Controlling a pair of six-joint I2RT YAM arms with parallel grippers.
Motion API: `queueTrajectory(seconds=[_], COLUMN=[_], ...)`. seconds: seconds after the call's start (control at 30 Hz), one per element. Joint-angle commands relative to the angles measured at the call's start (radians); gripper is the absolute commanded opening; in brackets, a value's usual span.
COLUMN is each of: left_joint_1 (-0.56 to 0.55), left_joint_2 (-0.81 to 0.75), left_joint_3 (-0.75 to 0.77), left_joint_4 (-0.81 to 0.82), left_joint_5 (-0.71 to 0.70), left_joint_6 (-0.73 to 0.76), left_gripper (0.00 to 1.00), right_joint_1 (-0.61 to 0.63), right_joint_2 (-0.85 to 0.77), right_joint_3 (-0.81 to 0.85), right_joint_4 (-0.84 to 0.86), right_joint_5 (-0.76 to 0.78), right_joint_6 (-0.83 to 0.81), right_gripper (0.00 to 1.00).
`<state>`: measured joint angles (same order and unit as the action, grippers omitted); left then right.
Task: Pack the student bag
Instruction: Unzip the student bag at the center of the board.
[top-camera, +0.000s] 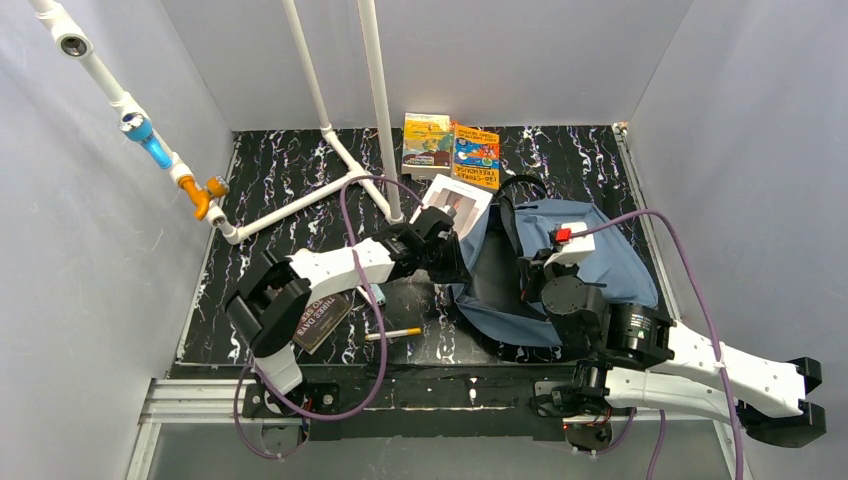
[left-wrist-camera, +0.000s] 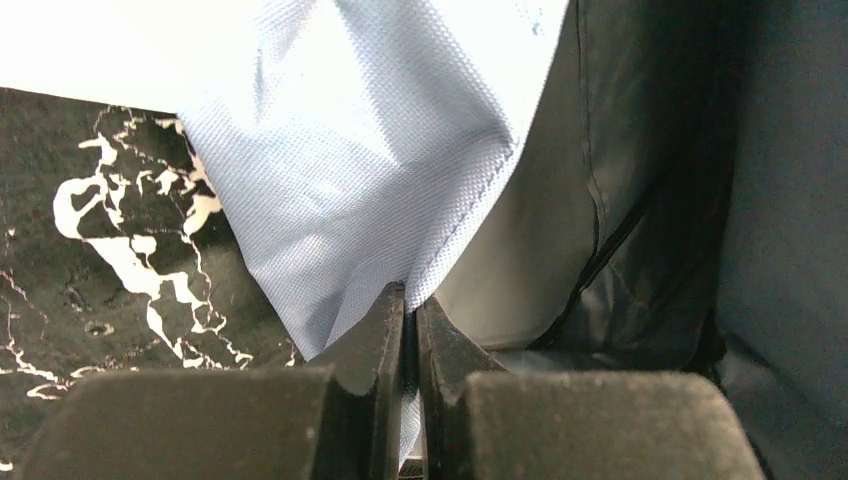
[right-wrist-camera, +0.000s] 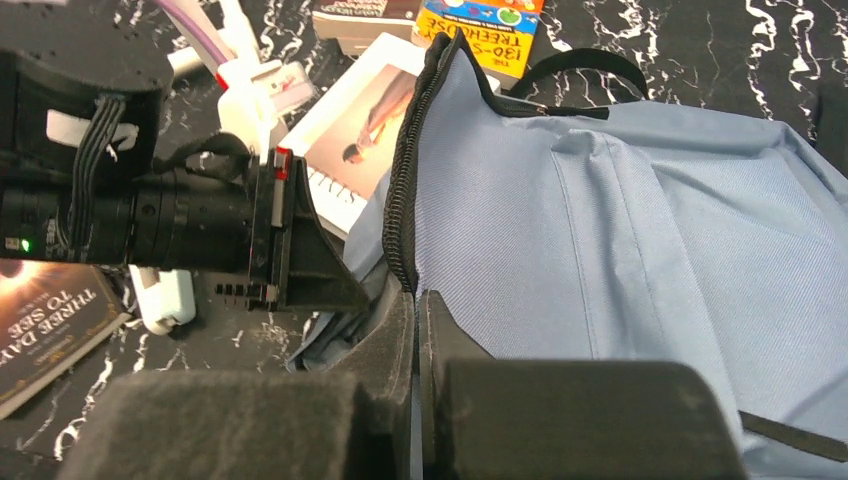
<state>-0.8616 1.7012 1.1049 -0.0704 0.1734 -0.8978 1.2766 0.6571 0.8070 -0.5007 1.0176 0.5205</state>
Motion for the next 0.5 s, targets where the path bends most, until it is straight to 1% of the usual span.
queueTrajectory(seconds=[0.0,0.1,0.23,0.3,0.33,0.37,0.4,0.47], left_joint_1=[0.003,0.005,0.008,0.009,0.008,0.009,0.01,0.013], left_joint_2=[0.006,-0.065,-0.211,-0.301,-0.352,-0.407,-0.467,-0.588], left_joint_3=[0.072,0.022,-0.04,-0.068,-0.088,-0.112,-0.134,-0.163], left_joint_4=[-0.078,-0.1,-0.196,-0.265,-0.302,-0.338,-0.378,-0.489], left_joint_5=[-0.06,-0.102,-0.14,-0.151,-0.158,-0.202,-0.225,-0.312], left_joint_6=[0.034,0.061,0.121,0.153,0.162,0.17,0.179,0.184], left_gripper=[0.06,0.33,0.6,0.81,0.86,0.95,0.97,0.98], right_joint_1=[0.003,0.003,0.003,0.003,0.003,0.003,0.003,0.003], right_joint_2=[-0.016,-0.02,-0.02,-0.01,-0.003,0.006,0.017,0.043], right_joint_3=[-0.001,-0.034,-0.094,-0.105,-0.112,-0.117,-0.125,-0.14], right_joint_4=[0.008,0.002,0.015,0.012,0.013,0.02,0.037,0.065], right_joint_5=[0.044,0.021,0.0,-0.015,-0.03,-0.048,-0.073,-0.122], right_joint_6=[0.031,0.056,0.082,0.1,0.104,0.104,0.096,0.075], right_gripper=[0.01,0.01,0.01,0.02,0.06,0.09,0.11,0.11])
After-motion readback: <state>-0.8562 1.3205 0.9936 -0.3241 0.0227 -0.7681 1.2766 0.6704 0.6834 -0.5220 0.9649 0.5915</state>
